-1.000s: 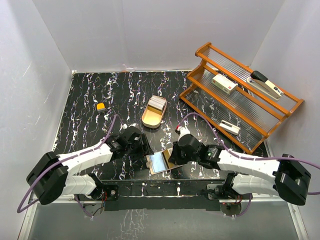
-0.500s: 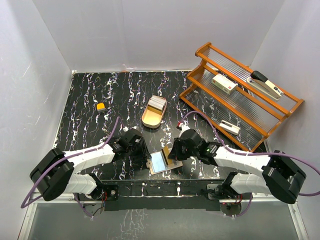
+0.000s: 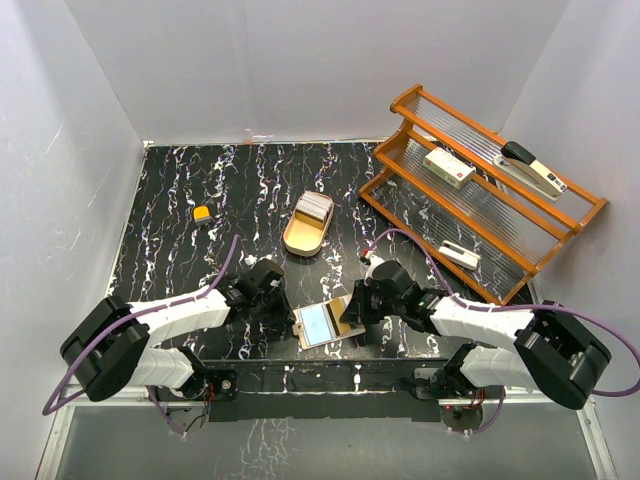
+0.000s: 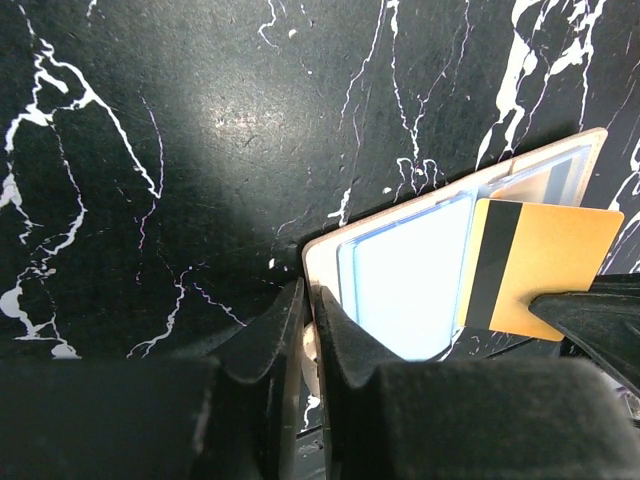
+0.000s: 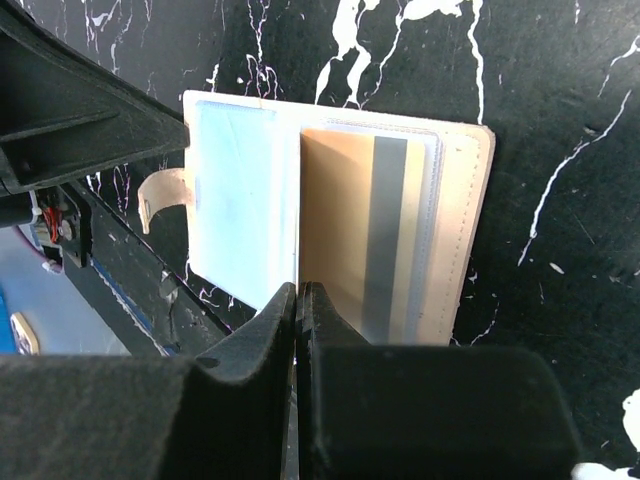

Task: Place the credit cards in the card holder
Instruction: Insert the credit card into the card holder.

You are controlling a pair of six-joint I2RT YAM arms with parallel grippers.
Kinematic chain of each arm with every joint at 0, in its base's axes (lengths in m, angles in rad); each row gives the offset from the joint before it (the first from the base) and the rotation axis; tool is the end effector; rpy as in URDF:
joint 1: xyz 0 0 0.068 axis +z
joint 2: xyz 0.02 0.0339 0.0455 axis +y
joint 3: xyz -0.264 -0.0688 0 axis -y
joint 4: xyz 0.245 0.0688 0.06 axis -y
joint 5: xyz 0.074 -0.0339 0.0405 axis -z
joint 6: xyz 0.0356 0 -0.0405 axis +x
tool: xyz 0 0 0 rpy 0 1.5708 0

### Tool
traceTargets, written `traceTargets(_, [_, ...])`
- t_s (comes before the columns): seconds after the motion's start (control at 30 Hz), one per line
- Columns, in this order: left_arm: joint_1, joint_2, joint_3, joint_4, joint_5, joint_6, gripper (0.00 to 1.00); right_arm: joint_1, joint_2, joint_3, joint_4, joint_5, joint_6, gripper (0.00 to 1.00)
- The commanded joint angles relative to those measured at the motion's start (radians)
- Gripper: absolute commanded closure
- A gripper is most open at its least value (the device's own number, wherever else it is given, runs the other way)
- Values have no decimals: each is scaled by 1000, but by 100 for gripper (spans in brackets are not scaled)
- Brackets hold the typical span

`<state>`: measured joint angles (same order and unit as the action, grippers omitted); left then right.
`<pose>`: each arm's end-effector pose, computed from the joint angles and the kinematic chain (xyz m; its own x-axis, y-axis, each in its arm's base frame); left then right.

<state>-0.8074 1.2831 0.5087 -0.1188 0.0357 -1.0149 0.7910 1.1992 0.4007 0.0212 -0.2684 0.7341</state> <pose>0.1587 -0.1677 0.1528 -0.9107 -0.2761 -0.3072 -0.0684 0.8342 -0.5472 0.1447 0.1597 0.1499 -0.9145 -0.0061 -0.4046 -0.2773 0.7376 0.6156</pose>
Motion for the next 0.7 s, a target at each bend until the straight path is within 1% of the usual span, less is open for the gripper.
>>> traceTargets(0.0, [-2, 2, -8, -21, -23, 9, 93, -9, -1, -35, 106, -40, 5, 100])
traceTargets(0.07, [-1, 10, -7, -15, -23, 12, 95, -16, -7, -43, 139, -58, 23, 100])
traceTargets(0.1, [-1, 15, -5, -14, -23, 14, 96, -17, -9, -79, 151, -62, 27, 100])
traceTargets(0.27, [-1, 45, 14, -11, -21, 26, 100, -25, -22, -98, 190, -86, 47, 100])
traceTargets(0.67, [-1, 66, 33, -30, -37, 34, 100, -28, -38, -108, 214, -87, 66, 100])
